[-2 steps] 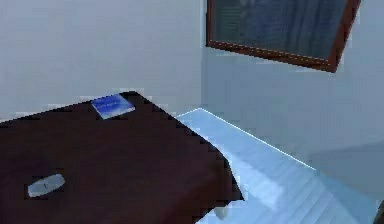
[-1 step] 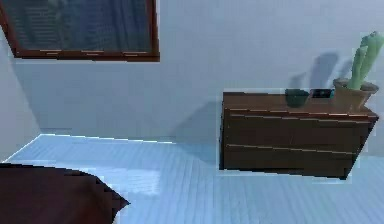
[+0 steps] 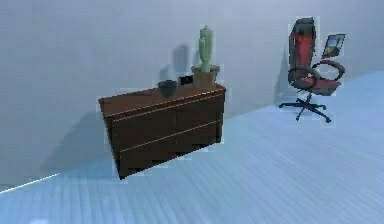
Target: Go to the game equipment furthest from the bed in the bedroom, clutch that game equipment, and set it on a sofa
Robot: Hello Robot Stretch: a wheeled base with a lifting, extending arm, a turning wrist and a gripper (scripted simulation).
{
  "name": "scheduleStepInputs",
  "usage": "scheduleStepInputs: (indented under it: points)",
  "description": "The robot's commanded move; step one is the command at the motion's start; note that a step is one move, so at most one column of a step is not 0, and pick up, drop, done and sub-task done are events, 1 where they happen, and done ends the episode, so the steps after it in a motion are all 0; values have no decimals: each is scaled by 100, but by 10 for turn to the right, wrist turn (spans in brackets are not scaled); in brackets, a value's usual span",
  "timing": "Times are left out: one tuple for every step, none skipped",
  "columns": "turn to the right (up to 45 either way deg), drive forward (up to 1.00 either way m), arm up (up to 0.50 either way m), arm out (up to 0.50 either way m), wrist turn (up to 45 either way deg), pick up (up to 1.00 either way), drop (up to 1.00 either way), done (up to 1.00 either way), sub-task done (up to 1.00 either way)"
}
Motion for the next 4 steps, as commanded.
scheduleStepInputs:
  points:
    - [0, 100, 0, 0, 0, 0, 0, 0, 0]
    - [210, 0, 0, 0, 0, 0, 0, 0, 0]
    - [0, 10, 0, 0, 0, 0, 0, 0, 0]
    - [-450, 0, 0, 0, 0, 0, 0, 0, 0]
